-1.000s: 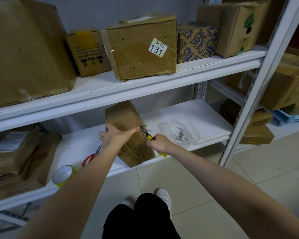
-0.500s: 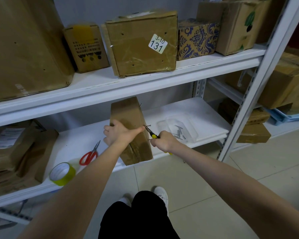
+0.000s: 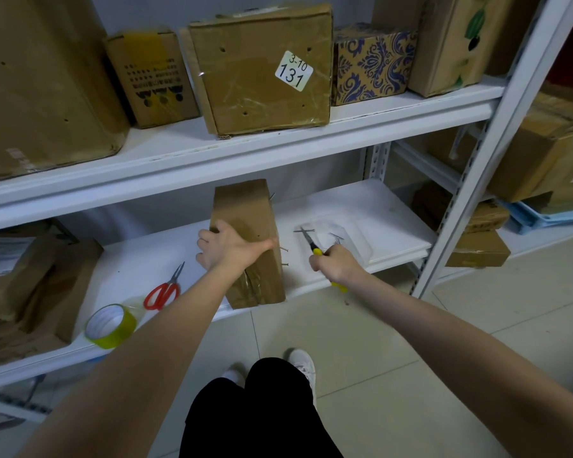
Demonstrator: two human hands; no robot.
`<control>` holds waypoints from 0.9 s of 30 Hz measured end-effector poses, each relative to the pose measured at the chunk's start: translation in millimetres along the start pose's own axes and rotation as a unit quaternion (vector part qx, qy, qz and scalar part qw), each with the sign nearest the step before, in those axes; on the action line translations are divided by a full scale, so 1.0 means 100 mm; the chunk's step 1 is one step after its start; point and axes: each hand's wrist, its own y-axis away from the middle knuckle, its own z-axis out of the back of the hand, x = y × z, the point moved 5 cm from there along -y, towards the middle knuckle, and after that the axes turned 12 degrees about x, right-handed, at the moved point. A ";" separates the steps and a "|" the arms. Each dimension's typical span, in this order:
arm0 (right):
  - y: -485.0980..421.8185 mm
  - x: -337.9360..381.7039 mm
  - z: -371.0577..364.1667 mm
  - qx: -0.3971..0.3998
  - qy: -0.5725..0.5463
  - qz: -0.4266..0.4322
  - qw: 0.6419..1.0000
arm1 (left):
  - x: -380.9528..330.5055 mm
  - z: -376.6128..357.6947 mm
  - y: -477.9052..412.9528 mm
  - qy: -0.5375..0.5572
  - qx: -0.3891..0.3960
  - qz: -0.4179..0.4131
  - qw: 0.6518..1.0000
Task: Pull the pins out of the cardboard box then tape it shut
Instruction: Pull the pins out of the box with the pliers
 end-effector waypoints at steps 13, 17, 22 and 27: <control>-0.15 -0.41 0.55 -0.065 0.242 -0.115 0.961 | -0.05 -0.02 -0.04 -0.010 0.013 0.003 1.000; -0.20 -0.39 0.48 -0.071 0.279 -0.118 0.950 | -0.05 -0.02 -0.03 -0.009 0.024 0.005 1.000; -0.21 -0.29 0.37 -0.060 0.283 -0.065 0.955 | -0.01 -0.02 -0.02 0.005 0.037 0.007 0.999; -0.08 -0.14 0.04 0.156 0.136 -0.082 0.975 | 0.01 -0.01 0.01 0.032 0.018 0.007 0.999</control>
